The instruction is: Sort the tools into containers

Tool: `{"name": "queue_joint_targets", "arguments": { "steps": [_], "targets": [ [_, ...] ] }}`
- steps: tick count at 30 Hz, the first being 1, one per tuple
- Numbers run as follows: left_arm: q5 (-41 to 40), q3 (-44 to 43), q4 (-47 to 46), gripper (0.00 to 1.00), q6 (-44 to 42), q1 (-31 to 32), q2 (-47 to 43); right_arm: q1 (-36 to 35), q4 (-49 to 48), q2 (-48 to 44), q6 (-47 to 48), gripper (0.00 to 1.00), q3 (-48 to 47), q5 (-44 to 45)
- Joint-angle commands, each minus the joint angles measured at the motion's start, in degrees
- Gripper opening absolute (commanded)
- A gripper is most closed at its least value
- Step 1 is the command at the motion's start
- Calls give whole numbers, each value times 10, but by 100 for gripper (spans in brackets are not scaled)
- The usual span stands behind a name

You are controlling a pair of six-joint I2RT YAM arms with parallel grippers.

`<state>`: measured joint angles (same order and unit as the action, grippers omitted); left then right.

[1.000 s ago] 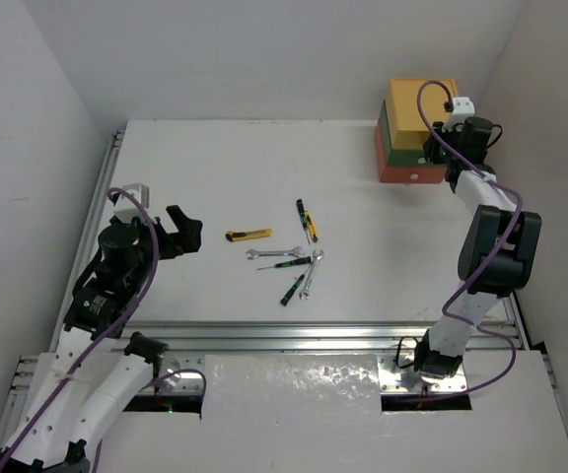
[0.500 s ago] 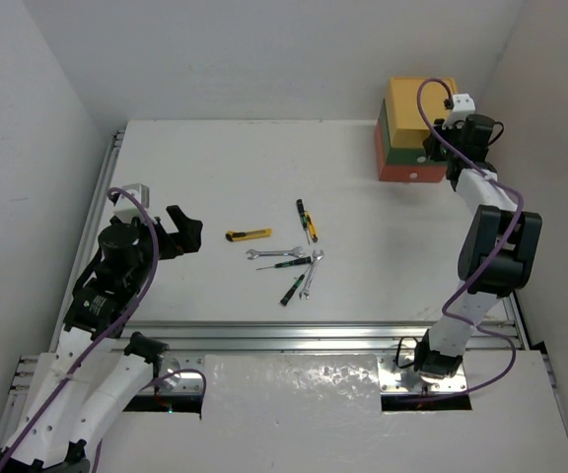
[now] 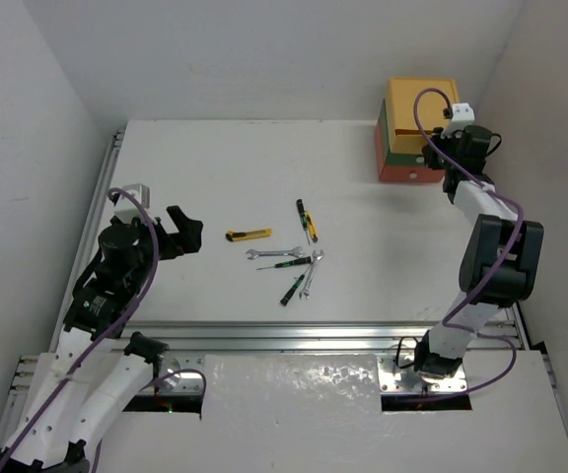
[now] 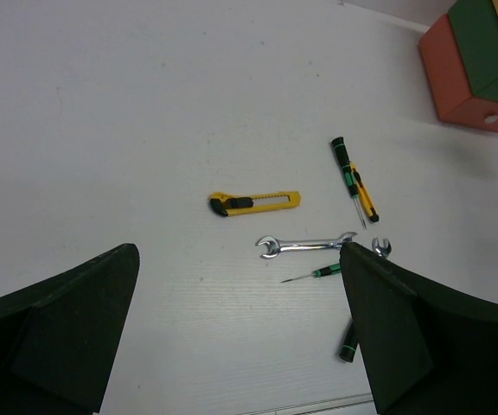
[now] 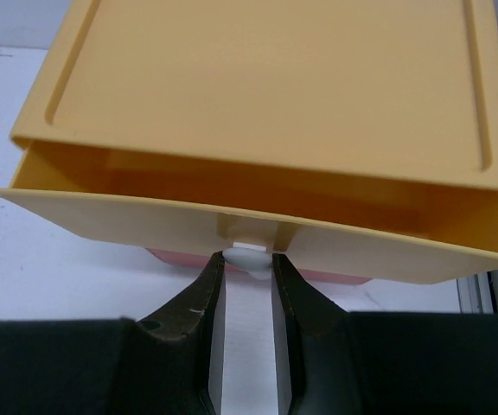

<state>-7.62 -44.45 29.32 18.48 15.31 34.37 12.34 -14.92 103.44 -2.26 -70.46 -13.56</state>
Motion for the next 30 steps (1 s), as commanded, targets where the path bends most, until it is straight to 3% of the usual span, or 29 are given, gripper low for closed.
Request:
{"name": "queue_joint_targets", "arguments": {
  "steps": [1, 8, 13, 14, 15, 16, 18, 19, 24, 27, 30],
  "targets": [
    [6, 1, -30, 100, -5, 6, -8, -9, -44, -48, -22, 12, 53, -1],
    [5, 1, -30, 100, -5, 10, -13, -12, -85, -124, -45, 12, 142, 13],
    [5, 1, -29, 100, -5, 13, -16, -12, -91, -169, -49, 21, 186, 23],
    [3, 1, -29, 100, -4, 15, -17, -12, -89, -173, -49, 29, 191, 16],
    [3, 1, -29, 100, -4, 15, -17, -12, -86, -177, -49, 29, 191, 16],
    [3, 1, -29, 100, -4, 16, -18, -13, -79, -179, -51, 49, 188, 13],
    [3, 1, -28, 100, -4, 17, -17, -13, -56, -184, -69, 76, 177, 16],
    [3, 1, -29, 100, -4, 17, -15, -15, -49, -186, -77, 82, 175, 14],
    [0, 0, -27, 100, -3, 17, -14, -64, 30, -209, -120, 85, 164, 42],
    [-3, 0, -27, 100, -2, 17, -13, -124, 76, -229, -134, 98, 169, 121],
    [-6, 0, -26, 100, -1, 17, -9, -162, 142, -253, -189, 99, 174, 151]
  ]
}}
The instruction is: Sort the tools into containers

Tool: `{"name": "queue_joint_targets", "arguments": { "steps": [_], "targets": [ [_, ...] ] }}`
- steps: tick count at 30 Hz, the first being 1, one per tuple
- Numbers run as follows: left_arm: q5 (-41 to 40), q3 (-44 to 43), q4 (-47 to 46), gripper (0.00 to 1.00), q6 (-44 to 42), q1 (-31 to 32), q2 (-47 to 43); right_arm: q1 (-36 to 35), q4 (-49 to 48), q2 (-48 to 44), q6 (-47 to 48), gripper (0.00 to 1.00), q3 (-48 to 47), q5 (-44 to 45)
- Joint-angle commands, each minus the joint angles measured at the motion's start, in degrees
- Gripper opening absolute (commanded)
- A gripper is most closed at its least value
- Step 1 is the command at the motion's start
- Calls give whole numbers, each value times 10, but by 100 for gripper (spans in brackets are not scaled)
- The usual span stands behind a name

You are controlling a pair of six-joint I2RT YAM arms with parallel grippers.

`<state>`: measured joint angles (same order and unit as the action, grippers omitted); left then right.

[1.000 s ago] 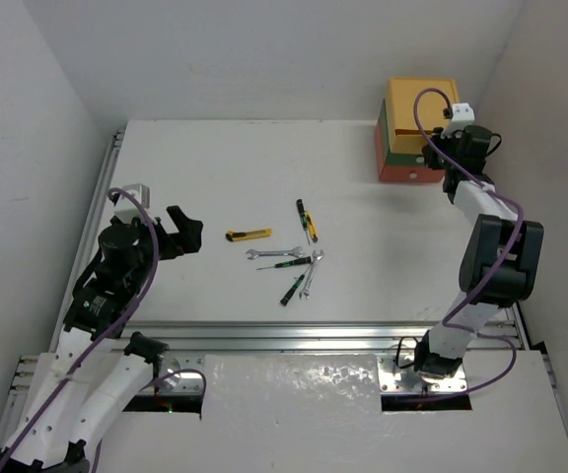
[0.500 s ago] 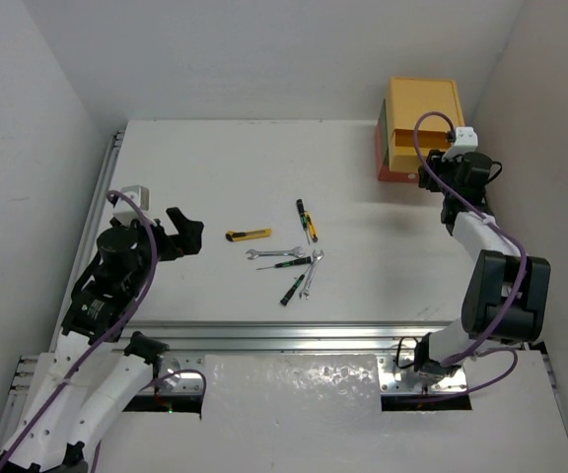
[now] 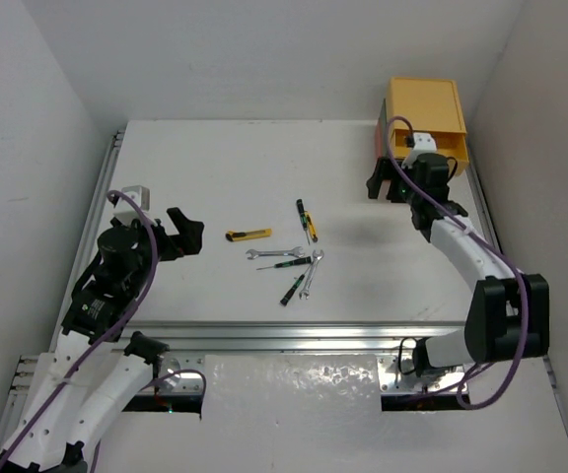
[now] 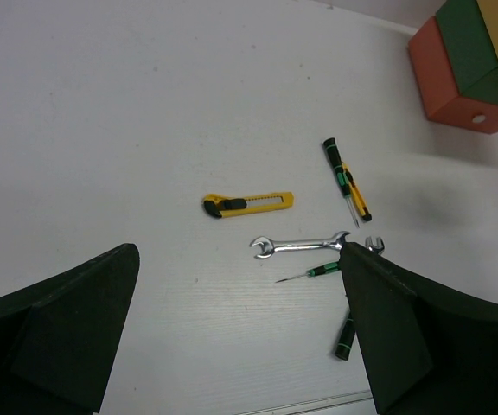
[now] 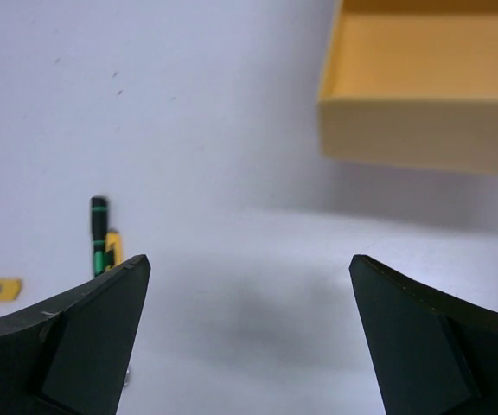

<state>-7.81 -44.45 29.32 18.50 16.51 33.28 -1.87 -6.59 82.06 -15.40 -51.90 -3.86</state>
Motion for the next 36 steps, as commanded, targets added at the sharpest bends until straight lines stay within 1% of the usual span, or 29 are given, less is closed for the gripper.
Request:
{"name": "queue_joint_targets", "arguments": {
  "steps": [1, 2, 4, 5, 6, 8, 9, 11, 12, 13, 14, 16, 17, 18, 19, 20, 21, 22, 24, 25, 26, 28, 30, 31, 32, 33, 36],
  "targets": [
    [-5, -1, -25, 100, -1, 5, 3, -39, 88, -49, -70, 99, -8, 60],
    [-6, -1, -25, 100, 0, 5, 4, -53, 97, -60, -84, 99, 0, 87],
    [-13, -2, -23, 100, 1, 5, 7, -116, 124, -94, -104, 99, 27, 129],
    [-19, -3, -21, 100, 4, 5, 9, -142, 128, -102, -111, 99, 42, 172],
    [-26, -6, -17, 100, 8, 5, 13, -196, 137, -107, -119, 99, 49, 196],
    [-47, -7, -10, 100, 13, 5, 14, -247, 146, -101, -135, 99, 52, 230],
    [-53, -9, -9, 100, 16, 5, 13, -286, 147, -92, -133, 99, 48, 229],
    [-61, -8, -8, 100, 17, 5, 9, -312, 156, -48, -133, 99, 16, 222],
    [-64, -8, -7, 100, 18, 5, 9, -327, 161, -31, -127, 99, 1, 201],
    [-66, -8, -6, 100, 19, 5, 10, -332, 171, 14, -123, 99, -18, 193],
    [-68, -8, -6, 100, 20, 5, 10, -335, 183, 39, -121, 98, -65, 190],
    [-70, -8, -4, 100, 21, 5, 12, -337, 220, 93, -117, 85, -116, 183],
    [-70, -7, -4, 100, 21, 5, 13, -337, 226, 141, -112, 79, -160, 184],
    [-70, -7, -4, 100, 21, 5, 14, -337, 235, 165, -106, 70, -180, 184],
    [-69, -7, -4, 100, 21, 6, 15, -337, 242, 189, -96, 66, -226, 185],
    [-69, -7, -4, 100, 21, 6, 17, -336, 249, 234, -90, 63, -251, 181],
    [-69, -8, -4, 100, 21, 6, 17, -336, 266, 257, -81, 57, -274, 175],
    [-69, -7, -4, 100, 21, 7, 19, -337, 274, 298, -75, 55, -320, 173],
    [-69, -6, -4, 100, 21, 7, 21, -337, 304, 339, -63, 52, -366, 185],
    [-69, -6, -4, 100, 21, 7, 21, -336, 320, 360, -59, 51, -416, 205],
    [-69, -7, -4, 100, 21, 7, 21, -329, 333, 395, -57, 49, -436, 205],
    [-70, -6, -3, 100, 21, 8, 22, -324, 346, 410, -57, 44, -457, 199],
    [-70, -7, -3, 100, 21, 9, 22, -316, 351, 411, -63, 40, -455, 199],
    [-70, -7, -3, 100, 21, 9, 22, -312, 347, 406, -62, 37, -436, 195],
    [-70, -7, -3, 100, 21, 9, 21, -311, 334, 387, -60, 36, -420, 185],
    [-70, -6, -3, 100, 21, 9, 22, -310, 324, 377, -54, 35, -385, 182],
    [-64, -6, -5, 100, 20, 9, 25, -307, 295, 352, -39, 34, -339, 163]
  ]
}}
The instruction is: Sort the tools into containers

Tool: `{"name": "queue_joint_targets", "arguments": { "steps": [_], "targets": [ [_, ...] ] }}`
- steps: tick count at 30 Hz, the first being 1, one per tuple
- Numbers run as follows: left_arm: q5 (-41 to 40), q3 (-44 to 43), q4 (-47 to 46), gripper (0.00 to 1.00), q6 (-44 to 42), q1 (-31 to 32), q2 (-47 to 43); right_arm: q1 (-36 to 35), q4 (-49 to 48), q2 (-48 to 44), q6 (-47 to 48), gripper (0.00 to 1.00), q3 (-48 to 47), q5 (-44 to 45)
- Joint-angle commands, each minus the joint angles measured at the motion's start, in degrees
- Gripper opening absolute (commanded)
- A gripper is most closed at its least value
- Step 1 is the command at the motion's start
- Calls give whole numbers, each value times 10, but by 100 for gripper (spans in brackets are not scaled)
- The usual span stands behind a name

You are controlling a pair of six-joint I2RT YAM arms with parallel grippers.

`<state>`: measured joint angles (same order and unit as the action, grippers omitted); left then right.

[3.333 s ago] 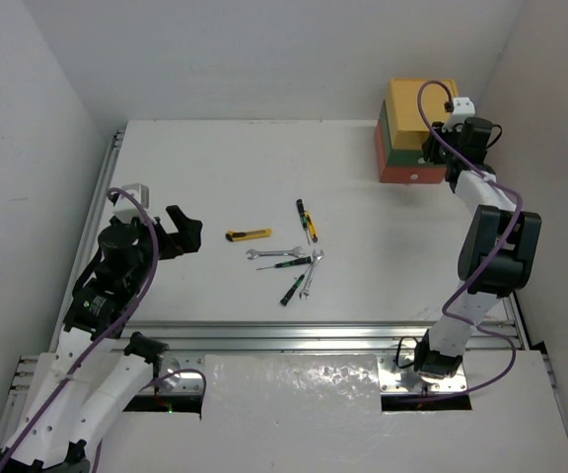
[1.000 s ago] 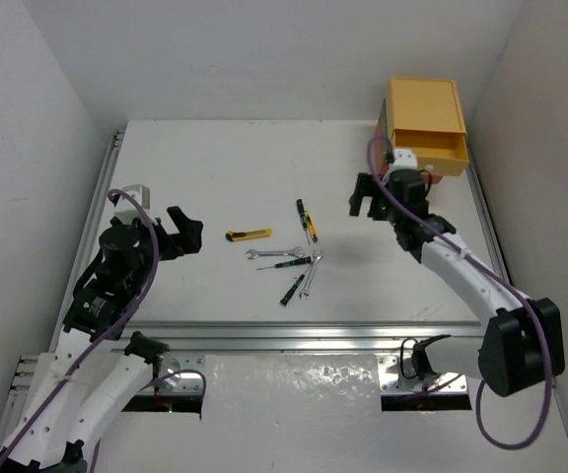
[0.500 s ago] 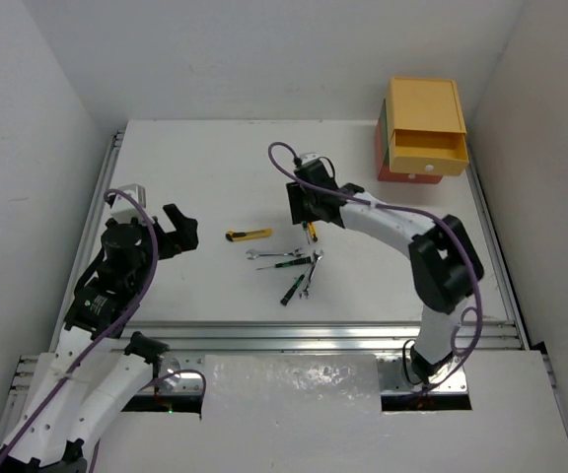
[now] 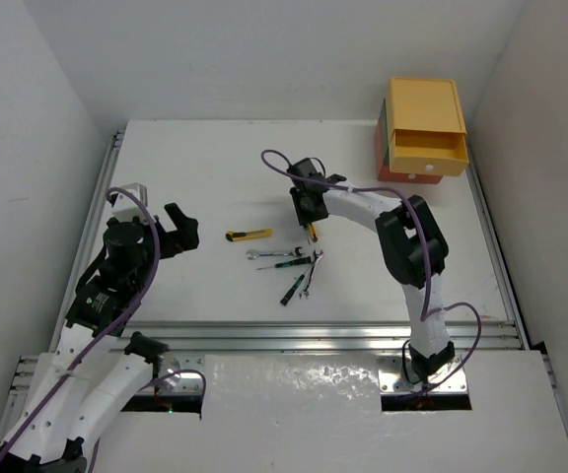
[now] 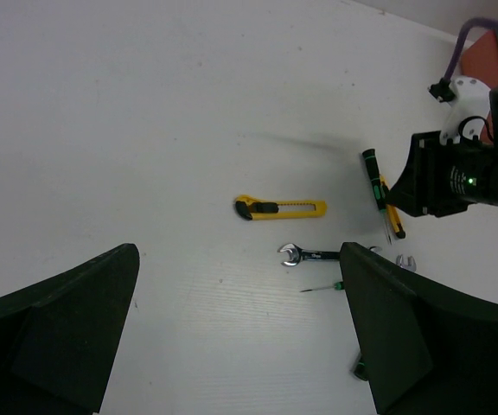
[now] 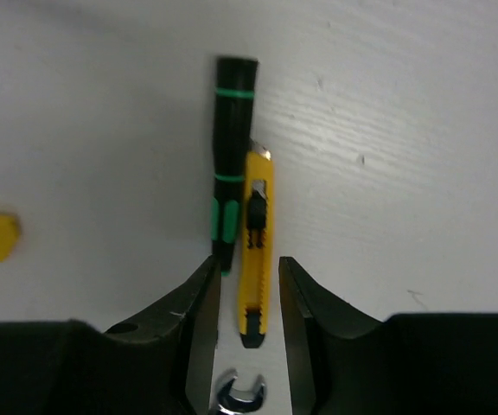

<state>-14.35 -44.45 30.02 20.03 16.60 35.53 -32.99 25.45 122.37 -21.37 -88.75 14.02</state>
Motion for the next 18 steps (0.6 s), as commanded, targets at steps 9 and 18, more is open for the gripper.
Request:
{"name": "queue_joint_targets", "arguments": {
  "steps": [9, 18],
  "targets": [
    [5, -6, -13, 100, 3, 9, 2, 22, -26, -34, 32, 27, 51, -42],
    [7, -6, -14, 100, 3, 9, 1, 24, -15, -6, 24, 29, 40, -61]
  ]
}}
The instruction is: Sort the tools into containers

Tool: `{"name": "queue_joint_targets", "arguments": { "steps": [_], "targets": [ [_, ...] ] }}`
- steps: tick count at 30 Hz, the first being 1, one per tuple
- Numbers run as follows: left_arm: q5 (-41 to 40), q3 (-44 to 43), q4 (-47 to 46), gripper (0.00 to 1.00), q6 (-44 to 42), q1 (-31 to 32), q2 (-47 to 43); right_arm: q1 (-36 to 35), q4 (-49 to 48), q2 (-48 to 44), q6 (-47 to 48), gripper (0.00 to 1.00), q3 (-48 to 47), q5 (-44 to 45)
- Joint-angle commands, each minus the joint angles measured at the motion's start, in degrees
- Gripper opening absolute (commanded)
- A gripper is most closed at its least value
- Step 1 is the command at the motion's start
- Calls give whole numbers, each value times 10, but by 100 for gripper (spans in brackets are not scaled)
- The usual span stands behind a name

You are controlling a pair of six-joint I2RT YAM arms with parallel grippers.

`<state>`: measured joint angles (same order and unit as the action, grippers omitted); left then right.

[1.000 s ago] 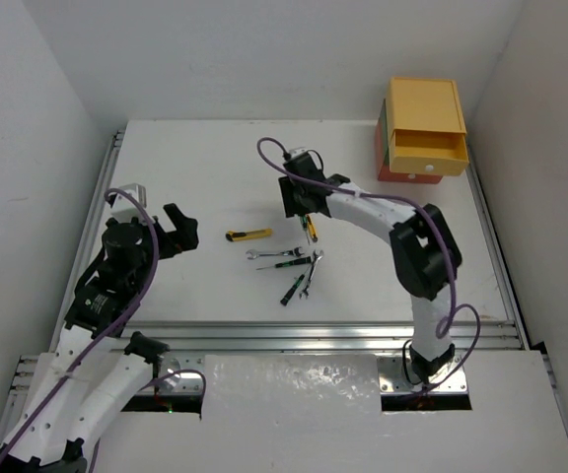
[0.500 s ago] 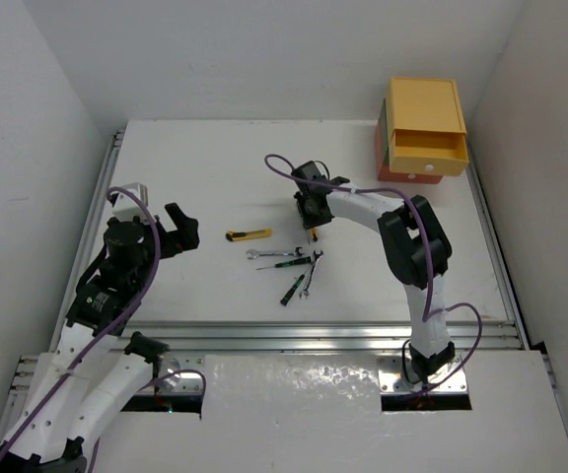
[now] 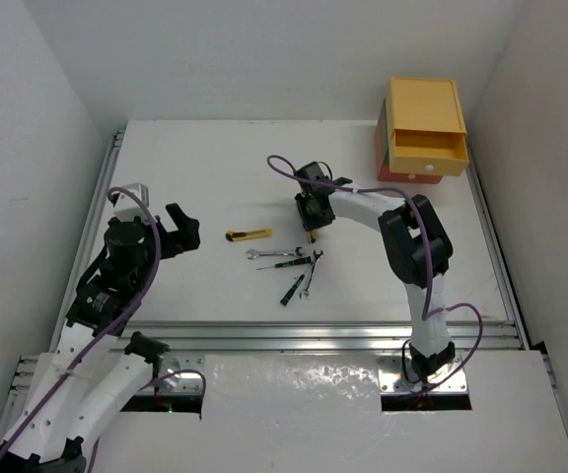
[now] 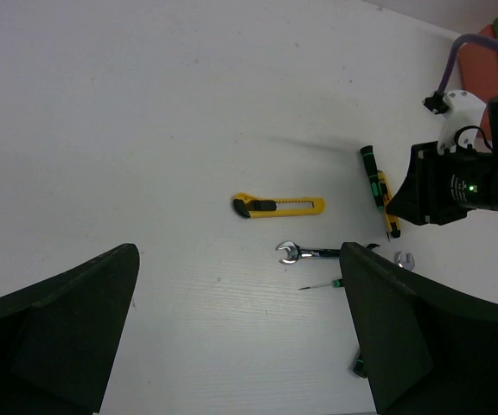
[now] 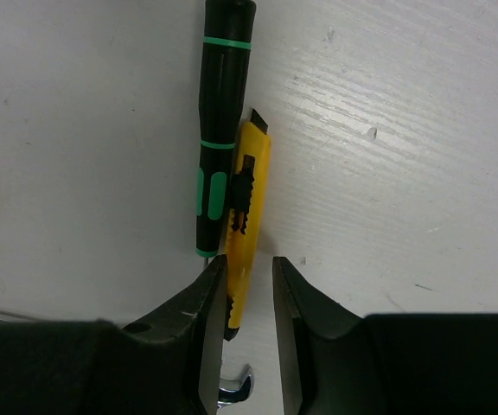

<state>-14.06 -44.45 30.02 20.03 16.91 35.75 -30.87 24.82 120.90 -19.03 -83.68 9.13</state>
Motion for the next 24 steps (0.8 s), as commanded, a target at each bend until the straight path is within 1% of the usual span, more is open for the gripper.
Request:
{"name": "queue_joint_targets", "arguments": {
  "steps": [1, 5, 7, 8, 9, 10, 11, 13, 15, 17, 21, 22, 24],
  "targets": [
    [4, -6, -14, 100, 3, 6, -2, 3, -4, 11, -1, 27, -12, -10],
    [5, -6, -14, 100, 3, 7, -4, 5, -4, 21, -12, 27, -2, -17],
    [4, -6, -14, 100, 3, 7, -5, 6, 1, 26, -15, 24, 2, -19],
    [4, -6, -14, 100, 3, 7, -6, 6, 5, 32, -19, 22, -1, -23],
    [4, -6, -14, 100, 3, 7, -6, 8, 8, 32, -20, 16, 0, -23],
    [4, -6, -14, 100, 3, 8, -6, 8, 8, 32, -22, 15, 2, -22],
    [4, -6, -14, 100, 3, 8, -7, 7, 8, 29, -22, 11, 6, -18],
    [4, -6, -14, 100, 3, 8, -7, 7, 3, 21, -25, 8, 12, -16],
    [4, -6, -14, 100, 3, 8, -7, 8, 1, 2, -25, 0, 23, -10],
    [4, -6, -14, 100, 3, 9, -7, 8, 5, -15, -28, 0, 29, -1],
    [4, -6, -14, 100, 3, 10, -7, 10, 3, -87, -24, 0, 48, 18],
    [4, -6, -14, 100, 3, 10, -7, 13, 5, -119, -21, 0, 48, 20],
    [4, -6, -14, 100, 3, 10, -6, 28, 22, -148, -16, 0, 38, 25]
  ]
}}
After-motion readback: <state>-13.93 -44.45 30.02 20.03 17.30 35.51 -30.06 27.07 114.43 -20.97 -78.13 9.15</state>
